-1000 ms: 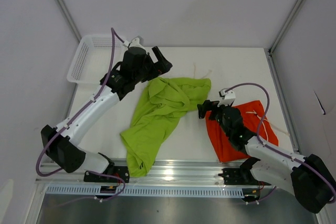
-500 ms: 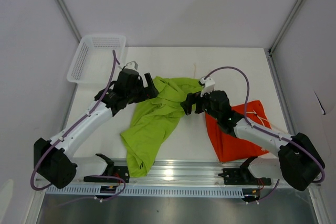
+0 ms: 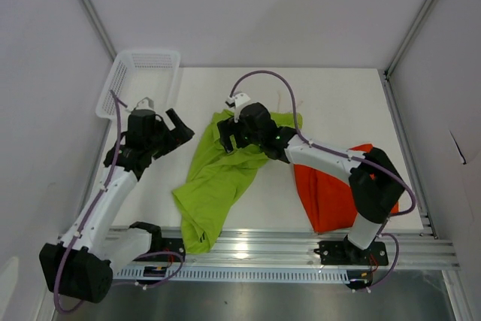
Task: Fold and stack the shorts
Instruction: Flatten the shorts out
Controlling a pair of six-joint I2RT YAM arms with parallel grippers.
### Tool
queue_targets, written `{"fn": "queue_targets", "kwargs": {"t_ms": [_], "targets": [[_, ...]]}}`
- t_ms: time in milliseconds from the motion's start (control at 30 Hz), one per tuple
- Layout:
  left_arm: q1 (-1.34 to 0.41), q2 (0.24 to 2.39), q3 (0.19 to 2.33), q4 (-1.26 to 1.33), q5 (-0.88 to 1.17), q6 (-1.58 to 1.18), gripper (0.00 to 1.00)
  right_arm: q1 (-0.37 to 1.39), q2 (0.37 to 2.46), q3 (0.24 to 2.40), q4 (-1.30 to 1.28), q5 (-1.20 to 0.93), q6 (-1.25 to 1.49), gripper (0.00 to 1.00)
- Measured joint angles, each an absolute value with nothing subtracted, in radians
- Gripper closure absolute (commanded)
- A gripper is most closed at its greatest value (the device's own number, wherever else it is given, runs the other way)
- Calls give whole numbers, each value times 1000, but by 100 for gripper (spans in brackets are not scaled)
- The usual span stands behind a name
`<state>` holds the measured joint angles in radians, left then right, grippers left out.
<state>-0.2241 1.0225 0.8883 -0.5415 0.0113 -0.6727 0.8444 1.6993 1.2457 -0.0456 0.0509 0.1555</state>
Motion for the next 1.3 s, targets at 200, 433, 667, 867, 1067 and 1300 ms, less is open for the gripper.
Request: {"fn": "queue_targets", "kwargs": {"t_ms": [200, 433, 667, 867, 1067, 1300], "targets": [[-68, 905, 828, -550, 68, -672, 1, 876, 1838, 1357, -120, 50, 195, 19], [-57, 866, 819, -586, 107, -661, 1, 875, 1956, 1451, -138, 36, 306, 21], [-56, 845, 819, -605, 109, -641, 1, 875, 2056, 1493, -109, 27, 393, 26], [-51, 844, 819, -616, 109, -626, 1, 875, 2126, 1535, -48, 49, 446, 51], [-47, 844, 819, -617, 109, -619, 1, 875, 2175, 1634, -30, 100, 462, 100], [-45, 844, 819, -623, 107, -609, 1, 883, 2082, 1513, 21, 120, 441, 100]]}}
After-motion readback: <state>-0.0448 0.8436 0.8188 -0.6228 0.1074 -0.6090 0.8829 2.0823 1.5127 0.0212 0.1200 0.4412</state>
